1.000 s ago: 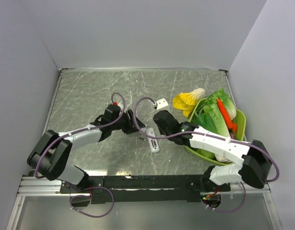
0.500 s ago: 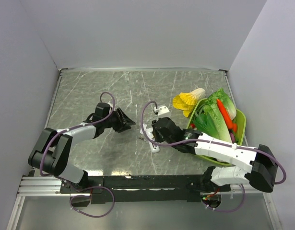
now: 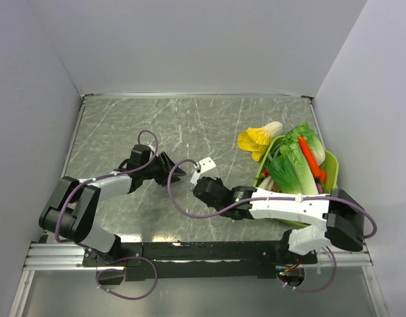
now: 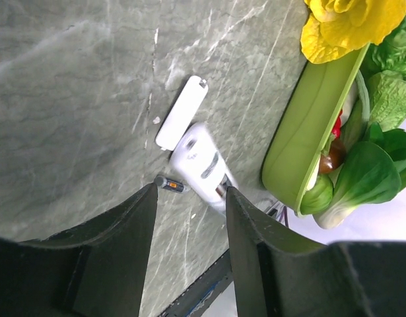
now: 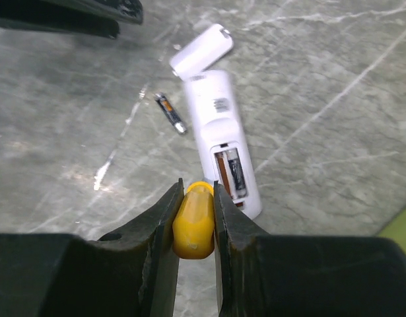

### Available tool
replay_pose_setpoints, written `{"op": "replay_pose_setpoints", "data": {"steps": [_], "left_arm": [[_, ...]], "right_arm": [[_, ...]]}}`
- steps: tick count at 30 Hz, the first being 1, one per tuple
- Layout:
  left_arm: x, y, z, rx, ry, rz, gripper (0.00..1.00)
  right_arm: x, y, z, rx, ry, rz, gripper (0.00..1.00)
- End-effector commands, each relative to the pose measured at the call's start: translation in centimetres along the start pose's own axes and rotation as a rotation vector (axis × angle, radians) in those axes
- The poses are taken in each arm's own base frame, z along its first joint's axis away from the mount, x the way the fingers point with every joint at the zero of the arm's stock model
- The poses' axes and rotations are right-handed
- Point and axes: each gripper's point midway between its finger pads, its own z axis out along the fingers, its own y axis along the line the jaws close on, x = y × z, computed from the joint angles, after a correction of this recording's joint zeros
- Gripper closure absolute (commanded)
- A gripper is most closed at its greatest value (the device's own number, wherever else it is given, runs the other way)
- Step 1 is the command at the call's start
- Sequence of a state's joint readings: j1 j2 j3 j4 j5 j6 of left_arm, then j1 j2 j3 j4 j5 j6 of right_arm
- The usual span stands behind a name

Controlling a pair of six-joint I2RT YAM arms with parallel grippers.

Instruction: Unload the batteries from the remote control

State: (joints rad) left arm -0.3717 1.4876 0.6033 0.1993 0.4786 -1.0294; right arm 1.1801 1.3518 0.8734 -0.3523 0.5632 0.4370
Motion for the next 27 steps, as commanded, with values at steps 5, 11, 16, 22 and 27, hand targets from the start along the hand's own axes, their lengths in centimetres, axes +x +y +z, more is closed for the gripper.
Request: {"op": "replay_pose_setpoints", "data": {"steps": [5, 11, 16, 22, 27], "left_arm": [[-0.2, -1.0, 0.4, 0.054, 0.006, 0.036, 0.5], [-0.8, -2.4, 1.6, 0.049, 0.027, 0.121, 0.51], [0.2, -3.7, 3.2, 0.073, 0.075, 0.149, 0.53], [1.4, -2.4, 3.4, 0.031, 0.068, 0.097, 0.55], [1.3, -1.3, 2.9, -0.009, 0.031, 0.089, 0.54]], "right_arm": [[-2.5, -0.5, -1.1, 0.079, -0.07, -0.039, 1.0], [-4.1, -1.2, -2.7, 0.061, -0.123, -0.011, 1.0], [-5.3, -3.1, -2.2, 0.115, -0.167, -0.01, 1.0], [-7.7, -4.8, -0.4, 0.104, -0.214, 0.08, 1.0], [-8.7, -4.9, 1.3, 0.082, -0.23, 0.108, 1.0]]}}
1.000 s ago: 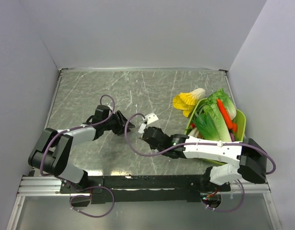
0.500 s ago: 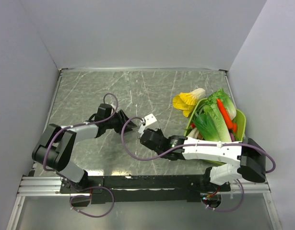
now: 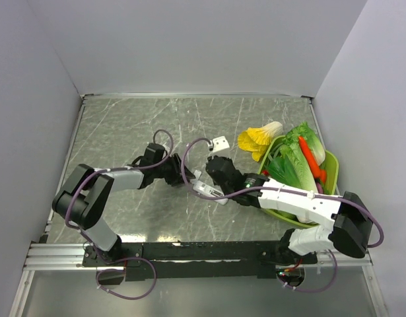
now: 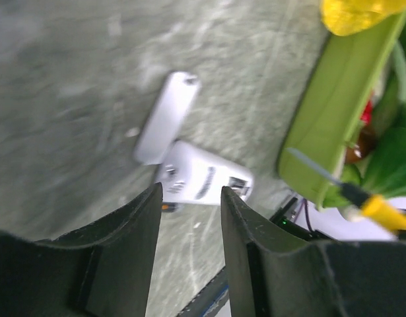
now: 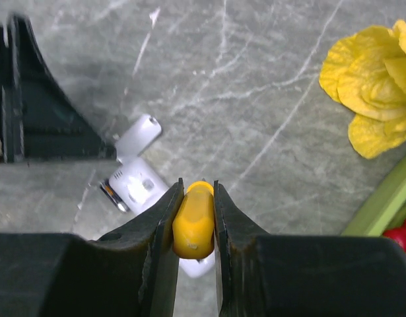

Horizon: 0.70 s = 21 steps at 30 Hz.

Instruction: Unload the batteries from the remote control

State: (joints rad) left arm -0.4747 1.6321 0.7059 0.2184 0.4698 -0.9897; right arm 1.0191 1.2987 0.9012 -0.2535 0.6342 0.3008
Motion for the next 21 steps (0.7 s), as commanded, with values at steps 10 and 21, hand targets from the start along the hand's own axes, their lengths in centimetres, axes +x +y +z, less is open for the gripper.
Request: {"op": "replay_pose_setpoints", "data": {"steps": [10, 21], "left_arm": [[1.8, -0.6, -0.9, 0.042, -0.013, -0.008, 0.56], [3.8, 0.4, 0.1, -0.036, -0.017, -0.011, 0.62]], "right_arm": [[-1.1, 3.6, 3.5, -0.107, -0.026, 0.034, 1.0], [-0.2, 5.5, 4.5, -0.161, 0.018, 0.049, 1.0]]}}
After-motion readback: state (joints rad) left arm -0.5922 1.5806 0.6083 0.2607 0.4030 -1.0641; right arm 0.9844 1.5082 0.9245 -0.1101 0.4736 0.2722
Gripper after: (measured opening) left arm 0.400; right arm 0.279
